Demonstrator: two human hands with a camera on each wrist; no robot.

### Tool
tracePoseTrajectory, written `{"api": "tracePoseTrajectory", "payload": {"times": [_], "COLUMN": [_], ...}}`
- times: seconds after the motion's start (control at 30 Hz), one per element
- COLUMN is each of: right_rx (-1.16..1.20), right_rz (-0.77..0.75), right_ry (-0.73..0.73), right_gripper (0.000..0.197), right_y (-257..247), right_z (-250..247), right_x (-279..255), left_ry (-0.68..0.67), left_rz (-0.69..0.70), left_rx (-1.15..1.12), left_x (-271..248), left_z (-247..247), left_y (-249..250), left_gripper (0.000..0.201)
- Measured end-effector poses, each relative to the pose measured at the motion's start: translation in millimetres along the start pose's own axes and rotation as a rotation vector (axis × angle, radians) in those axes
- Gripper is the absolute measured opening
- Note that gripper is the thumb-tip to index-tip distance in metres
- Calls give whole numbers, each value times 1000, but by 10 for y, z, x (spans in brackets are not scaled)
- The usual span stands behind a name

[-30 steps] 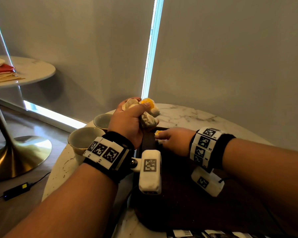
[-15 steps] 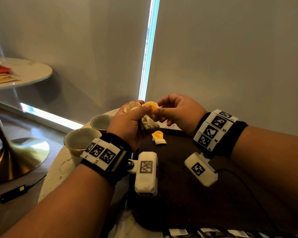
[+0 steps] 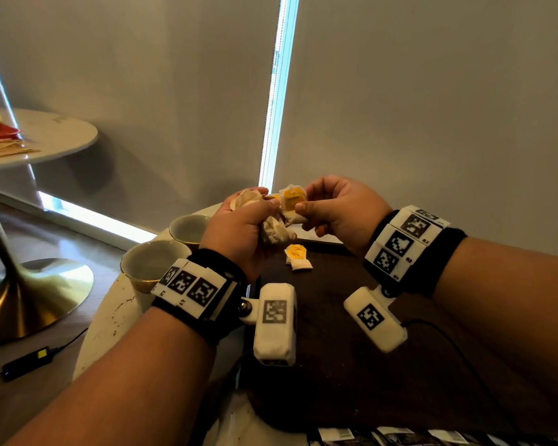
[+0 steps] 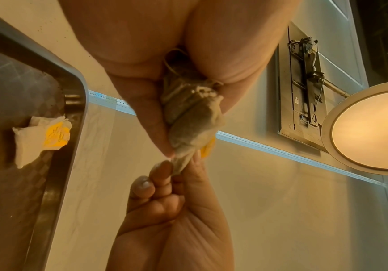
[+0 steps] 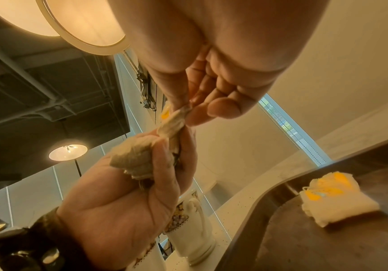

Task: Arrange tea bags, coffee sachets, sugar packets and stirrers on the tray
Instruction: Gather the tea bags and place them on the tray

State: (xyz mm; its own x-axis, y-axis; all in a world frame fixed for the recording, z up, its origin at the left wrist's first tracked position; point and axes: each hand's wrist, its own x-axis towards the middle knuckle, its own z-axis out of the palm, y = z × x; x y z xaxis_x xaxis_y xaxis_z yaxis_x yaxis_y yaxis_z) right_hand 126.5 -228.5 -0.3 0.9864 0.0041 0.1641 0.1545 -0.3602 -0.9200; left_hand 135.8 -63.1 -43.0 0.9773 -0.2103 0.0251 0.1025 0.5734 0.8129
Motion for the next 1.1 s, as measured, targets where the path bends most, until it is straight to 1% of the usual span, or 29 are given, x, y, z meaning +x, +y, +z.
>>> {"api": "tracePoseTrajectory", "payload": {"times": [0.13, 0.33, 0.43, 0.5, 0.57, 0.63, 0.73, 0.87, 1.0, 1.1], "right_rx": [58, 44, 114, 90, 13, -108, -254, -415, -429, -378], "right_rz": [25, 52, 88, 111, 149, 214, 310, 416, 500, 561], "right_ry": [13, 38, 112, 173, 196, 168, 83, 3, -51, -94], "right_gripper": [11, 12, 12, 12, 14, 16, 20, 18, 13, 14], "right_y": [27, 62, 101, 156, 234, 304, 387, 478, 490, 458], "right_z": [-7, -42, -83, -108, -118, -112, -80, -5, 36, 63], "right_x": [1, 32, 72, 98, 134, 159, 184, 202, 188, 188], "left_ry": [11, 34, 46, 53, 55, 51, 50, 52, 55, 50], "left_rz": [13, 20, 37, 50, 53, 56, 70, 69, 68, 64], "left_rx": [-11, -42, -75, -92, -101, -111, -116, -113, -106, -95], "left_x": [20, 49, 51, 47, 44, 38, 29, 26, 23, 19], "left_z": [-6, -21, -27, -29, -30, -21, -2, 2, -3, -4], "left_y": [-6, -3, 8, 14, 19, 19, 18, 10, 8, 11], "left_gripper": [25, 25, 26, 26, 26, 25, 24, 24, 24, 24]}}
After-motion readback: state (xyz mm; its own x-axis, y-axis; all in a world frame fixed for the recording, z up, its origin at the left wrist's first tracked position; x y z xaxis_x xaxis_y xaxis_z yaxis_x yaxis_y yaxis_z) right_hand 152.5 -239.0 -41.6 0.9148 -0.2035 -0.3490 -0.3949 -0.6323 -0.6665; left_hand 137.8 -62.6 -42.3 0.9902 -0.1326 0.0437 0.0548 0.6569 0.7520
